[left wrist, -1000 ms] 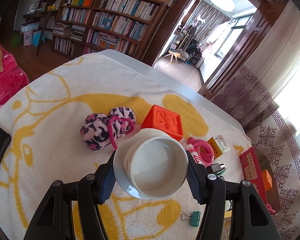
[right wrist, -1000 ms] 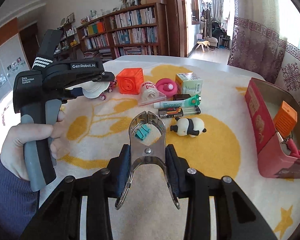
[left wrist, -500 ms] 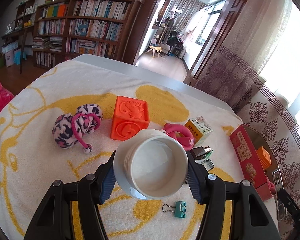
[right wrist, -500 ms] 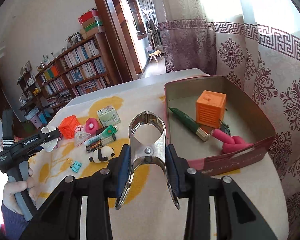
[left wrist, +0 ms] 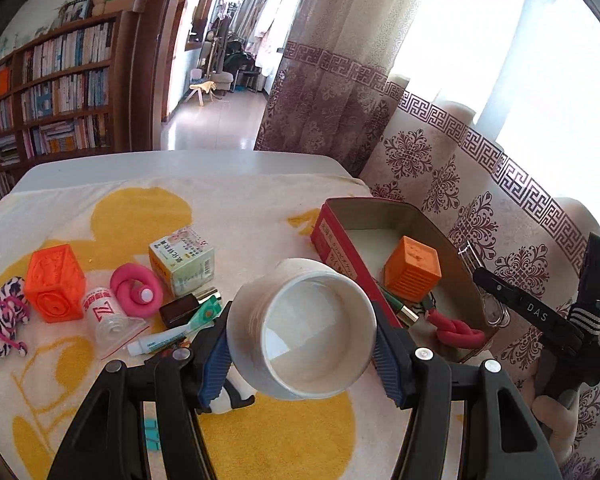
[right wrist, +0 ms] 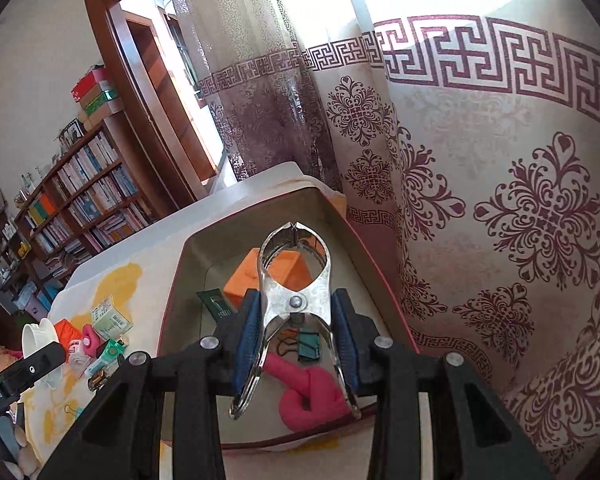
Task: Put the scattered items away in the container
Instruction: 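Lower the cup and clamp into the red tin and open both tools, then withdraw both tools from the tin back over the remaining items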
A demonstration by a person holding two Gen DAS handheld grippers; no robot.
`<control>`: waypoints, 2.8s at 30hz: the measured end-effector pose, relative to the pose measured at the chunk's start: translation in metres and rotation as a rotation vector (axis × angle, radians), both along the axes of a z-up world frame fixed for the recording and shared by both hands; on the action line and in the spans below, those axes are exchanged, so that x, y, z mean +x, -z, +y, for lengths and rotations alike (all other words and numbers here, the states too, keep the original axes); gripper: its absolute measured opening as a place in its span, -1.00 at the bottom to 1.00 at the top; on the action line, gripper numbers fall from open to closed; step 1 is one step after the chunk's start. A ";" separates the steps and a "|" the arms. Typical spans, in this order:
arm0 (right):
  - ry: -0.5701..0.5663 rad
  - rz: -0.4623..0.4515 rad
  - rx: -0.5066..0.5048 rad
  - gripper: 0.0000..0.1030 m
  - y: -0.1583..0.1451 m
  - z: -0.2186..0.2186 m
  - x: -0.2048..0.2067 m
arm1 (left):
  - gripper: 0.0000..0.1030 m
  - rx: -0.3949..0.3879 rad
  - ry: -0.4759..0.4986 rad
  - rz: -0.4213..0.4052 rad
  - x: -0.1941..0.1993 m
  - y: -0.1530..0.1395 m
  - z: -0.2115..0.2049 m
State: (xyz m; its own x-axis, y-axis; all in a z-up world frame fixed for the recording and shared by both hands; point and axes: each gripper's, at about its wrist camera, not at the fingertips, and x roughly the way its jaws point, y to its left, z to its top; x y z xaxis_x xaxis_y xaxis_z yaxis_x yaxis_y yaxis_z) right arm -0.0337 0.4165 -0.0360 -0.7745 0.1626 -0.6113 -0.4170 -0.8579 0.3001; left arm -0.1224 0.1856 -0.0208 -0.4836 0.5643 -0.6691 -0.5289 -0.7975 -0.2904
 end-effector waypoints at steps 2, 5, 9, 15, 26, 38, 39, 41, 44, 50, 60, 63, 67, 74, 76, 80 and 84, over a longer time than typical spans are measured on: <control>0.002 0.005 -0.010 -0.20 0.005 0.003 0.003 | 0.22 -0.001 0.044 -0.007 0.000 -0.002 0.026; -0.004 0.014 -0.039 -0.20 0.006 0.007 0.007 | 0.22 0.001 0.095 -0.016 0.000 -0.004 0.059; 0.045 0.066 -0.030 -0.17 -0.003 0.013 0.019 | 0.22 0.011 0.141 -0.040 0.002 0.000 0.089; 0.122 0.096 0.003 0.31 -0.009 0.014 0.031 | 0.23 0.013 0.160 -0.124 0.001 0.020 0.110; 0.163 0.092 0.042 0.53 -0.007 0.013 0.035 | 0.64 -0.032 0.051 -0.002 0.008 0.012 0.071; 0.102 0.129 0.134 0.53 -0.013 -0.010 0.032 | 0.64 -0.051 -0.187 0.035 -0.011 0.014 -0.050; 0.095 0.128 0.142 0.53 -0.013 -0.013 0.031 | 0.64 -0.044 -0.216 0.030 -0.013 0.015 -0.064; 0.082 0.123 0.155 0.53 -0.012 -0.019 0.029 | 0.64 -0.035 -0.272 0.023 -0.015 0.018 -0.092; 0.060 0.105 0.171 0.53 -0.008 -0.027 0.024 | 0.64 -0.029 -0.345 0.015 -0.016 0.025 -0.130; 0.039 0.085 0.306 0.53 -0.005 -0.053 0.018 | 0.64 -0.070 -0.392 -0.014 -0.009 0.050 -0.172; -0.438 0.091 0.159 0.55 -0.016 -0.135 0.007 | 0.64 -0.087 -0.426 -0.044 -0.004 0.065 -0.211; -0.752 0.016 0.108 0.55 -0.007 -0.185 -0.009 | 0.64 -0.047 -0.481 -0.070 -0.007 0.065 -0.230; -0.974 -0.073 0.164 0.54 0.015 -0.241 -0.025 | 0.64 -0.033 -0.515 -0.065 -0.005 0.064 -0.242; -1.107 -0.189 0.259 0.11 0.049 -0.285 -0.053 | 0.64 -0.027 -0.527 -0.090 -0.009 0.068 -0.248; -1.121 -0.202 0.268 0.11 0.051 -0.288 -0.061 | 0.64 -0.029 -0.527 -0.095 -0.009 0.069 -0.247; -1.162 -0.216 0.310 0.11 0.054 -0.294 -0.072 | 0.64 -0.029 -0.516 -0.115 -0.011 0.072 -0.245; -1.203 -0.232 0.344 0.11 0.061 -0.300 -0.083 | 0.64 -0.041 -0.518 -0.117 -0.012 0.074 -0.243</control>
State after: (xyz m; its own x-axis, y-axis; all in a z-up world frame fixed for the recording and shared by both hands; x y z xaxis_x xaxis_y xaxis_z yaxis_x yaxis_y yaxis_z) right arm -0.1167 0.1161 -0.0971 -0.4240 -0.3893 -0.8177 0.6628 -0.7487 0.0128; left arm -0.1340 -0.0579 -0.0951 -0.6126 0.2440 -0.7518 -0.0289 -0.9574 -0.2872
